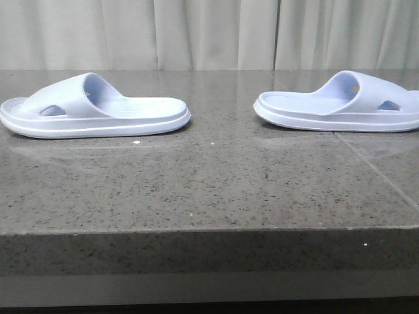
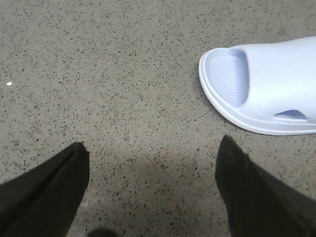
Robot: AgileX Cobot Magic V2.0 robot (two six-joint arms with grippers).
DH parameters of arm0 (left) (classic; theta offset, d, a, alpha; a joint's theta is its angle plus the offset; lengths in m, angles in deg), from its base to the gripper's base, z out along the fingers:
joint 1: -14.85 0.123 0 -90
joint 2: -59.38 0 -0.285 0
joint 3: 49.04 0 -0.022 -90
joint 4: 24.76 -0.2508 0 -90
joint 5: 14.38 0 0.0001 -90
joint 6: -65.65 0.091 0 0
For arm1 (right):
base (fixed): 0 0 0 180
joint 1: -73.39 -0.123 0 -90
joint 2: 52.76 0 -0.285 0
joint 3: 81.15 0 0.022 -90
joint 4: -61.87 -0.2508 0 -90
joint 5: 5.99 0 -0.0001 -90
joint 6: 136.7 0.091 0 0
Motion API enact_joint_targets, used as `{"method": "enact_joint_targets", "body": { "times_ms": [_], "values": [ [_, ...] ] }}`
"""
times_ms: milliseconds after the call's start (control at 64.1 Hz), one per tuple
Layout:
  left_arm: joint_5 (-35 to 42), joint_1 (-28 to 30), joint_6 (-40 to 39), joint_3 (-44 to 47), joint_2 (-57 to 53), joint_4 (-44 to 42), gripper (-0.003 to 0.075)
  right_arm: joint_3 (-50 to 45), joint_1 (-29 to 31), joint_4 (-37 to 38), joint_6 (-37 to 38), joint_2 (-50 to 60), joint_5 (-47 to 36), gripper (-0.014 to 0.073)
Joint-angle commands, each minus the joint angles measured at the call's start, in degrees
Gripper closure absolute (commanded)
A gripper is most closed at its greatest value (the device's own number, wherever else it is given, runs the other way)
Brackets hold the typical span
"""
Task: Insert blue slippers together front up
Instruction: 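Grasp the heel of the slipper nearest the left gripper with the left gripper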
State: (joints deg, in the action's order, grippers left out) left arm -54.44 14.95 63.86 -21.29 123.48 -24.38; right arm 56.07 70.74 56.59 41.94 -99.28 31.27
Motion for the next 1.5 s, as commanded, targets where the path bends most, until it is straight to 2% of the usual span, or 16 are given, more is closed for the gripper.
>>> {"method": "enact_joint_targets", "body": {
  "times_ms": [0, 109, 234, 312, 406, 453, 780, 874, 1170, 1483],
  "values": [
    [-0.52, 0.72, 2.57, -5.6, 3.04, 1.31, 0.0185, 1.9, 0.4, -0.26, -0.23, -0.22, -3.25, 0.0149],
    [-2.99, 4.86, 10.17, -9.44, 7.73, 9.92, 0.0185, 1.9, 0.4, -0.26, -0.23, -0.22, -3.3, 0.0149],
    [-6.67, 12.59, 26.76, -12.34, 13.3, 30.39, 0.0185, 1.9, 0.4, -0.26, -0.23, -0.22, -3.3, 0.0149],
    [-10.64, 16.79, 33.77, -13.36, 17.18, 40.78, 0.0185, 1.9, 0.4, -0.26, -0.23, -0.22, -3.3, 0.0149],
    [-16.65, 19.1, 41.8, -14.6, 23.07, 53.36, 0.0186, 1.9, 0.4, -0.26, -0.23, -0.22, -3.36, 0.0149],
    [-17.91, 18.99, 43.79, -15.61, 26.14, 56.94, 0.0186, 1.9, 0.4, -0.26, -0.23, -0.22, -3.36, 0.0149],
    [-20.27, 14.71, 44.19, -22.41, 37.75, 58.35, 0.0188, 1.9, 0.4, -0.26, -0.23, -0.22, -3.36, 0.0149],
    [-20.42, 14.12, 44.19, -23.45, 39.6, 58.26, 0.0211, 1.9, 0.4, -0.26, -0.23, -0.22, -3.36, 0.0149],
    [-20.55, 14.0, 44.19, -23.8, 43.01, 57.65, 0.0297, 1.9, 0.4, -0.26, -0.23, -0.22, -3.36, 0.0149],
    [-21.16, 14.0, 44.19, -23.8, 43.37, 57.21, 0.0302, 1.9, 0.4, -0.26, -0.23, -0.22, -3.36, 0.0149]
  ]
}}
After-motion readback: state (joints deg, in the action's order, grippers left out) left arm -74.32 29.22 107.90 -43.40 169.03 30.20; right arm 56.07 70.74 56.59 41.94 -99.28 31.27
